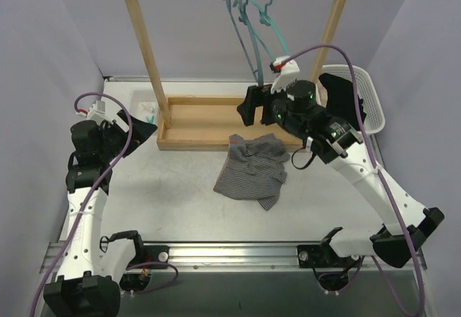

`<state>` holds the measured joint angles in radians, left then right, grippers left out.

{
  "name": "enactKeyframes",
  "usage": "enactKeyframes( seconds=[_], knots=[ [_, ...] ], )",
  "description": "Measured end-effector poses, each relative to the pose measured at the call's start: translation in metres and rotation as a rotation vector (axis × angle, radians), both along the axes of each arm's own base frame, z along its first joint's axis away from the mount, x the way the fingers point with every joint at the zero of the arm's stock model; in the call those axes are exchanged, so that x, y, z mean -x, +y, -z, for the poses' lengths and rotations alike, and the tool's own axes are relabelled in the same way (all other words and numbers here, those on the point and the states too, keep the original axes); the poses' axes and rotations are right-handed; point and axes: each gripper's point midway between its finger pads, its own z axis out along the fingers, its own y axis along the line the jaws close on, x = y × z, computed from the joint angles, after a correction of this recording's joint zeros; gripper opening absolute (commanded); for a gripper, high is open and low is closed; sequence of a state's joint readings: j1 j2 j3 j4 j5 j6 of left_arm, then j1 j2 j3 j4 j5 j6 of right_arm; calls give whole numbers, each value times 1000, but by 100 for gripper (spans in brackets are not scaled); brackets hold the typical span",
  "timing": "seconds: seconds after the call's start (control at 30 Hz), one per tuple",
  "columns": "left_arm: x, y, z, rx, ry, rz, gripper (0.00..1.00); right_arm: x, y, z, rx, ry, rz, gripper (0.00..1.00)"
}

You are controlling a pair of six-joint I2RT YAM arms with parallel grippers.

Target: Remove the underwear clipped to the hanger

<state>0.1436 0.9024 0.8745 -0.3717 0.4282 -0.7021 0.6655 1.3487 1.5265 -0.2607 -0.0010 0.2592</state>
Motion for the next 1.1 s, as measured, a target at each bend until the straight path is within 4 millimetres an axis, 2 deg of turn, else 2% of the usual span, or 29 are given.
enactKeyframes(
  seconds=[0.03,0.13,0.23,0.3,0.43,0.5,0.57,0.63,0.8,0.87,0.97,1.03,1.1],
  knots=[
    [1,-1,-4,0,-8,3,94,13,0,-1,-5,-5,-18,91],
    [8,-3,-16,-1,-41,11,94,57,2,29,4,14,-75,96],
    [14,-6,-25,-1,-71,25,94,96,-4,90,38,91,-97,98],
    [18,-9,-29,3,-83,39,94,107,-16,141,97,168,-46,99],
    [24,-13,-25,11,-86,60,94,108,-49,242,247,323,152,100],
    [26,-14,-17,16,-70,68,94,107,-63,275,320,367,236,100],
    [28,-16,-10,22,-55,73,94,99,-69,290,362,366,303,100],
    [28,-16,-6,25,-42,77,94,89,-69,296,374,346,345,100],
    [30,-18,-5,29,-40,87,94,56,-60,310,361,327,412,100],
    [30,-19,-4,29,-41,92,94,44,-64,324,364,344,440,100],
    [32,-19,0,28,-33,97,94,37,-68,348,380,379,462,99],
    [32,-19,2,27,-28,100,94,30,-61,349,352,363,456,94],
    [32,-19,4,24,-26,102,94,26,-55,350,332,352,449,75]
  ],
)
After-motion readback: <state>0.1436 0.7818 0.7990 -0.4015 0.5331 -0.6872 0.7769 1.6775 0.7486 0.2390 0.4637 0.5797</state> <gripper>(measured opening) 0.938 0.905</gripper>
